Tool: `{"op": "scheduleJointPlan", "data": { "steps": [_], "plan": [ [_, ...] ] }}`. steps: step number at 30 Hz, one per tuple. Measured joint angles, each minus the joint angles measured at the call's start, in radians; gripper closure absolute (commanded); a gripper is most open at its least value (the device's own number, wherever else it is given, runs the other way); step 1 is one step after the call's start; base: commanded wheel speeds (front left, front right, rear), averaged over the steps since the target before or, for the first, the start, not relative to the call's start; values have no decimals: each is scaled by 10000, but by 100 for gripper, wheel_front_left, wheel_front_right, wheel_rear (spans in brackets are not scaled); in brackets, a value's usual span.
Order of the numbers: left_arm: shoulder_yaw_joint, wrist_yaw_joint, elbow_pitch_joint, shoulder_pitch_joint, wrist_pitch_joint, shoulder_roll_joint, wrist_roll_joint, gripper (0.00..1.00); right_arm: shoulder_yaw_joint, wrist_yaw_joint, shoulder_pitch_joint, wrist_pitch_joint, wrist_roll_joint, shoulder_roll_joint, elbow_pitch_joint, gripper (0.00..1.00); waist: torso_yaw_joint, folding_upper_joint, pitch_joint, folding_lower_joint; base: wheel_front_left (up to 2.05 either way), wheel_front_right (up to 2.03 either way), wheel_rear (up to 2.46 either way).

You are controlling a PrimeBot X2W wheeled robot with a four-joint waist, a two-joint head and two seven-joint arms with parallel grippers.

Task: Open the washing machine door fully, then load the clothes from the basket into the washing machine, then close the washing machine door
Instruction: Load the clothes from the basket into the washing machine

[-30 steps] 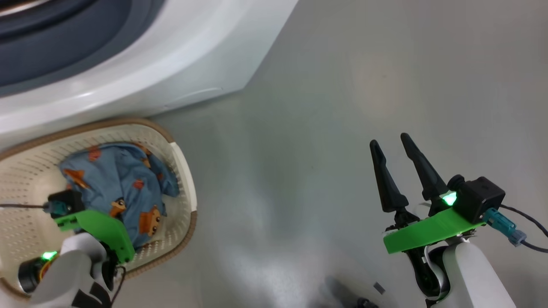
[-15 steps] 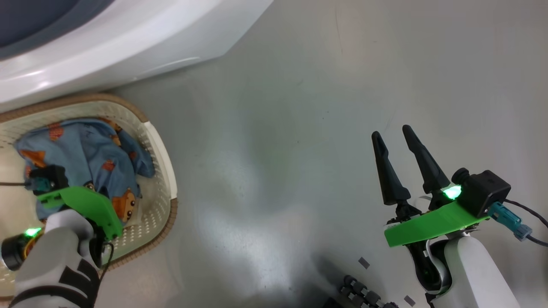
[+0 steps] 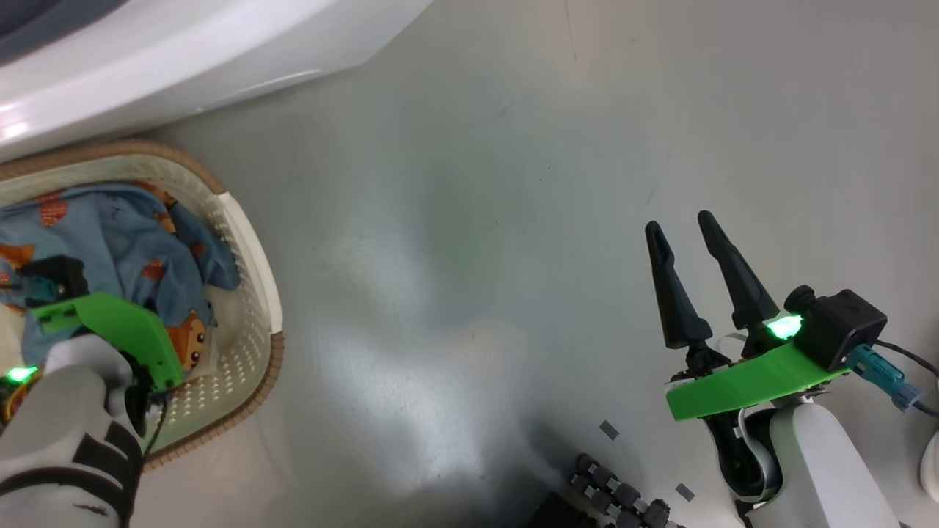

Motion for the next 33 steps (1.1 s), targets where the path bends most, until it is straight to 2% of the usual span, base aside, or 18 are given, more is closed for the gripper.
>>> {"op": "scheduleJointPlan", "data": {
  "steps": [12, 22, 23, 24, 25, 26, 27, 28, 33],
  "plan": [
    [-278, 61, 75, -458, 10, 171, 84, 0, 2, 0, 30, 0, 71, -194, -176, 0, -156, 0, 496, 0, 0, 0, 0],
    [-769, 297, 98, -859, 12, 345, 424, 2, -111, 0, 32, 0, 73, -341, -466, 0, -200, 0, 924, 0, 0, 0, 0],
    [-823, 353, 111, -914, 12, 345, 468, 11, -125, 0, 32, 0, 73, -359, -502, 0, -205, 0, 972, 1, 0, 0, 0],
    [-884, 395, 111, -953, 12, 351, 543, 27, -138, 0, 32, 0, 75, -362, -539, 0, -211, 0, 1017, 0, 0, 0, 0],
    [-941, 433, 113, -987, 12, 357, 612, 51, -148, 0, 32, -2, 73, -366, -575, 0, -216, 0, 1061, 0, 0, 0, 0],
    [-980, 468, 113, -1011, 10, 359, 639, 60, -153, 0, 32, -2, 73, -368, -602, 0, -222, 0, 1104, 0, 0, 0, 0],
    [-1034, 468, 113, -1027, 10, 362, 667, 73, -159, 0, 32, -2, 75, -372, -617, 0, -225, 0, 1142, 1, 0, 0, 0],
    [-1078, 468, 113, -1032, 2, 360, 706, 100, -173, 0, 32, -2, 73, -372, -621, 0, -225, 0, 1173, 1, 0, 0, 0],
    [-1214, 468, 119, -1044, -196, 328, 713, 100, -278, 0, 31, -2, 73, -372, -625, 0, -150, 0, 1180, 1, 0, 0, 0]
  ]
}}
